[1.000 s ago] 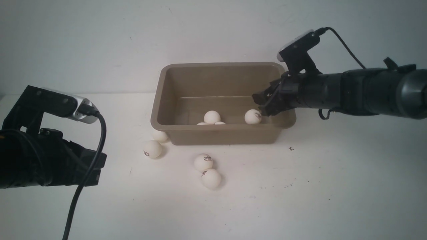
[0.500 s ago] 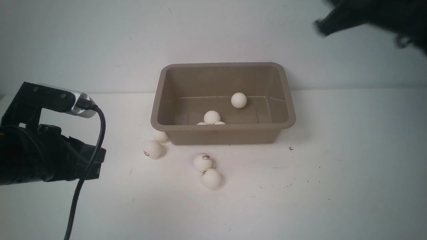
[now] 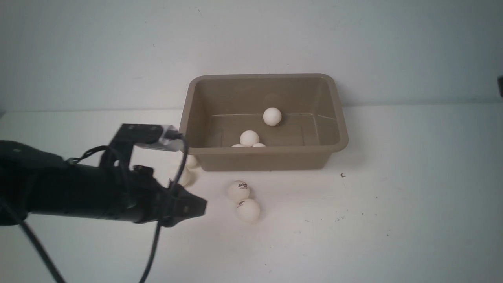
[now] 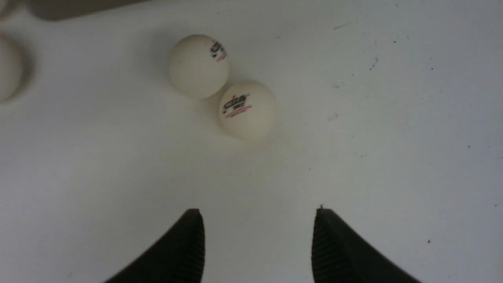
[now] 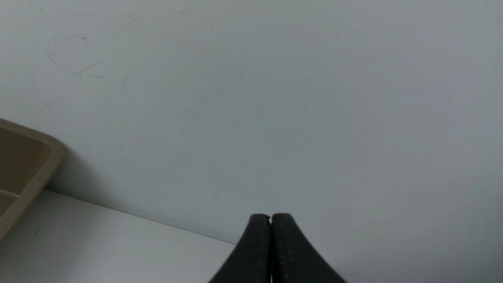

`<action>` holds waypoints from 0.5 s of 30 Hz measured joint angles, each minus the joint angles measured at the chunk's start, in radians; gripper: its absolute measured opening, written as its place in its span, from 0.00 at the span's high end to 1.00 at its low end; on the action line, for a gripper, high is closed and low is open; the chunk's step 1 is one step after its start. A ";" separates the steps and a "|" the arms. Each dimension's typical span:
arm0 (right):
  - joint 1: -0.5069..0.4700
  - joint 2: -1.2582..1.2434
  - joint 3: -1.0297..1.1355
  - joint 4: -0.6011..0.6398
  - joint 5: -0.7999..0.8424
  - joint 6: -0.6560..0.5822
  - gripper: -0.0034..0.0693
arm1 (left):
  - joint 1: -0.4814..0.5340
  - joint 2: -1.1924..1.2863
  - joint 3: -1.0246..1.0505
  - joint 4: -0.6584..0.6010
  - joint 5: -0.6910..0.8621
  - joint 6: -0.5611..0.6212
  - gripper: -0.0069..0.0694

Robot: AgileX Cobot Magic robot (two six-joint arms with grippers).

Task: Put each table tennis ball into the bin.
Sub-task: Use the left arm to clamp the table tennis ball closest to it

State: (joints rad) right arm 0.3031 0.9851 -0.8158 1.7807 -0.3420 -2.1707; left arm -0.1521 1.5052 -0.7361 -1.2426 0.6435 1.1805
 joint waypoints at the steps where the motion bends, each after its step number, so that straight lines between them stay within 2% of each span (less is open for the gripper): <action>1: 0.000 -0.025 0.023 0.001 0.000 0.002 0.97 | -0.025 0.022 -0.018 -0.012 -0.013 0.010 0.43; 9: 0.000 -0.122 0.066 0.001 0.000 0.005 0.97 | -0.162 0.124 -0.152 0.047 -0.120 0.000 0.41; 14: 0.000 -0.132 0.066 0.002 -0.001 0.005 0.97 | -0.237 0.174 -0.223 0.181 -0.159 -0.124 0.41; 15: 0.000 -0.132 0.066 0.002 -0.001 0.005 0.97 | -0.251 0.187 -0.238 0.239 -0.161 -0.178 0.41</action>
State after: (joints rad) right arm 0.3031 0.8532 -0.7497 1.7827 -0.3430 -2.1656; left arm -0.4026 1.6926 -0.9742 -1.0032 0.4823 1.0028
